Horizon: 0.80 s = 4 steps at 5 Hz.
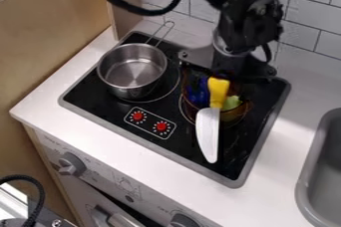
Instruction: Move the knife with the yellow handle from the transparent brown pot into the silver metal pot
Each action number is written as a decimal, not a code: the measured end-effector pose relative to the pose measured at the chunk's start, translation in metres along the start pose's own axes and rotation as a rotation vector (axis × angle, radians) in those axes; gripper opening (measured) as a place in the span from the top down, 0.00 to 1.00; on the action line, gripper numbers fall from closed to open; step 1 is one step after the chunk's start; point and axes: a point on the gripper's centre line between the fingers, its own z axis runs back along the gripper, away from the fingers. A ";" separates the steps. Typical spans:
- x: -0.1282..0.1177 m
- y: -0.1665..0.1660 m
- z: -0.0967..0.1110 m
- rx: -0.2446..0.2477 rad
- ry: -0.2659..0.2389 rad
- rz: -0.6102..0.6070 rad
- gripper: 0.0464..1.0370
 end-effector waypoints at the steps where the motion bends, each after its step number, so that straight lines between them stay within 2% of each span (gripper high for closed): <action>1: -0.001 -0.002 -0.003 -0.019 -0.016 0.004 0.04; 2: 0.002 -0.002 -0.007 -0.033 -0.027 0.004 0.07; 3: 0.003 -0.001 -0.010 -0.044 -0.034 0.003 0.23; 4: 0.001 -0.001 -0.011 -0.049 -0.018 0.007 0.52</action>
